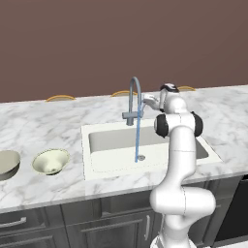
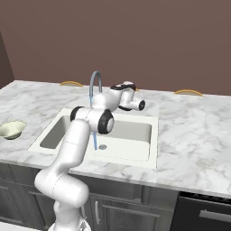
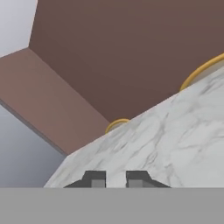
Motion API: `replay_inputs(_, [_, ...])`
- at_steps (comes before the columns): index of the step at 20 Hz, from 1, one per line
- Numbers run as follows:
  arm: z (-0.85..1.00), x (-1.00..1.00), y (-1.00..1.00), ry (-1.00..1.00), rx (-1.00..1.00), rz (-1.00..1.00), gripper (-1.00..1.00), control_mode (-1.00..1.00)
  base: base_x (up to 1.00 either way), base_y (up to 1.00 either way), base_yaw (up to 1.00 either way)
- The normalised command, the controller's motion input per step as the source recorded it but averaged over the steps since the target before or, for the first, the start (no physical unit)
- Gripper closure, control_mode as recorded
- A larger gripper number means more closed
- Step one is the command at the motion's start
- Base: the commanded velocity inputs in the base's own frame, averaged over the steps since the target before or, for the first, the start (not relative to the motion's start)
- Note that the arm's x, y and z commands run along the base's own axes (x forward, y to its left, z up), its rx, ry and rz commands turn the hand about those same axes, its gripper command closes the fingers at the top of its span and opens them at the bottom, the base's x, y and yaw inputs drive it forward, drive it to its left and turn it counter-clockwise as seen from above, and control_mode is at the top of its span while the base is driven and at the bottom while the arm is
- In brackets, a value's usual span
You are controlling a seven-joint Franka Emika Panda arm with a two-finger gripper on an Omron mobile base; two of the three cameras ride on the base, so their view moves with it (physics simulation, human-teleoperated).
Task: Rinse each bowl for a few seconds and place them down in the sink or on the counter.
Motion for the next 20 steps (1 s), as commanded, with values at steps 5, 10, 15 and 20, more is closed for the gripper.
replay_inputs(5, [0.42, 0.0, -0.32, 0.01, 0.06, -0.07, 1.0, -1.0, 0.0, 0.0, 0.0])
replay_inputs(10, [0.5, 0.0, -0.35, 0.02, 0.06, -0.08, -1.0, -1.0, 0.0, 0.0, 0.0])
replay_inputs(15, [0.65, -0.08, -0.41, 0.01, 0.06, -0.08, -1.0, -1.0, 0.0, 0.0, 0.0])
replay_inputs(20, [0.4, -0.4, -0.2, 0.05, 0.03, -0.07, -1.0, -1.0, 0.0, 0.0, 0.0])
